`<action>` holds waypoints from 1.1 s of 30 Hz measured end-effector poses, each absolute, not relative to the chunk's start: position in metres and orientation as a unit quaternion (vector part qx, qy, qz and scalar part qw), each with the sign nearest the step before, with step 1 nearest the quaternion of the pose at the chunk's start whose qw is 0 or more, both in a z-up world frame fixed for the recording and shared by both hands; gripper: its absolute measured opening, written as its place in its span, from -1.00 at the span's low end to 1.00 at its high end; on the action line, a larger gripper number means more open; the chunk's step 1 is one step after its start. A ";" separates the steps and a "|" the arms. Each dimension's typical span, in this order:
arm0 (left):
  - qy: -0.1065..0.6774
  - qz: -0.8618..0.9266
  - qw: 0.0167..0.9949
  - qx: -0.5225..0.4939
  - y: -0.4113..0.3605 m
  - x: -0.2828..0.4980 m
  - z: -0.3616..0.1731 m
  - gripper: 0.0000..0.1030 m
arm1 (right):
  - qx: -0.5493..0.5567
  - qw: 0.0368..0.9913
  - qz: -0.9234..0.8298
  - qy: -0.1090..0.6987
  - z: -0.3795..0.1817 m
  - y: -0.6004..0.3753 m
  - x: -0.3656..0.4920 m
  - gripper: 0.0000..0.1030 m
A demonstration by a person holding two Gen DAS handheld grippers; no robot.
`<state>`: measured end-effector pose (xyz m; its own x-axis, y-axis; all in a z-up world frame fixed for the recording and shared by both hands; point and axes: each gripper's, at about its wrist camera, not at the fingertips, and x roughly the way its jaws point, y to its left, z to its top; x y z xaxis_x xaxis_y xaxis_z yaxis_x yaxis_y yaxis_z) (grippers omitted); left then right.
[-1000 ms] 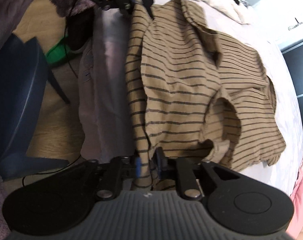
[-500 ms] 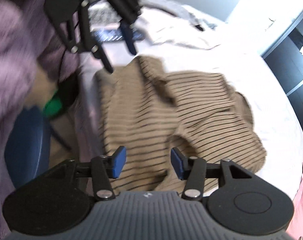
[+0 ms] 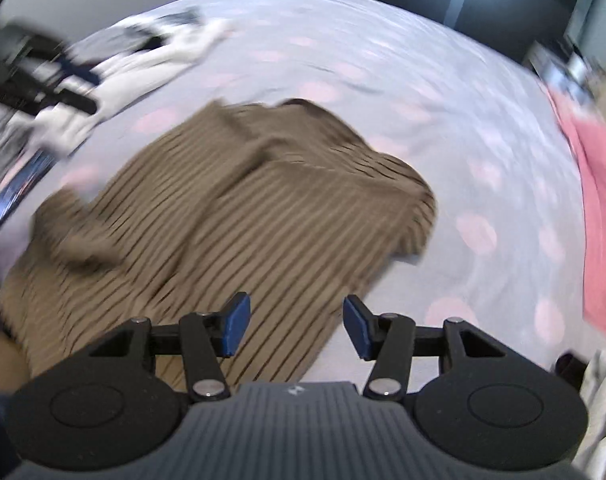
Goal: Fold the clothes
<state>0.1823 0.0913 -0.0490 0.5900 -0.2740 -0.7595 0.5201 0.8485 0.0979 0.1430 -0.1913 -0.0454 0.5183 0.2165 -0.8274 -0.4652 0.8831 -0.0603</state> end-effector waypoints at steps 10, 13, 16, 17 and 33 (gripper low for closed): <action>0.424 -0.220 0.870 0.121 0.073 0.286 -0.084 -0.14 | 0.074 0.859 0.095 0.498 -0.068 -0.247 0.254 0.30; 0.433 -0.211 0.871 0.098 0.068 0.314 -0.097 -0.14 | 0.155 0.843 0.077 0.509 -0.079 -0.264 0.285 0.30; 0.461 -0.218 0.857 0.074 0.064 0.333 -0.115 -0.14 | 0.202 0.828 0.056 0.520 -0.093 -0.274 0.309 0.30; 0.468 -0.219 0.853 0.071 0.063 0.338 -0.121 -0.14 | 0.208 0.823 0.048 0.526 -0.099 -0.276 0.316 0.30; 0.463 -0.247 0.851 0.022 0.062 0.335 -0.113 -0.95 | 0.186 0.839 0.121 0.497 -0.103 -0.248 0.338 -0.80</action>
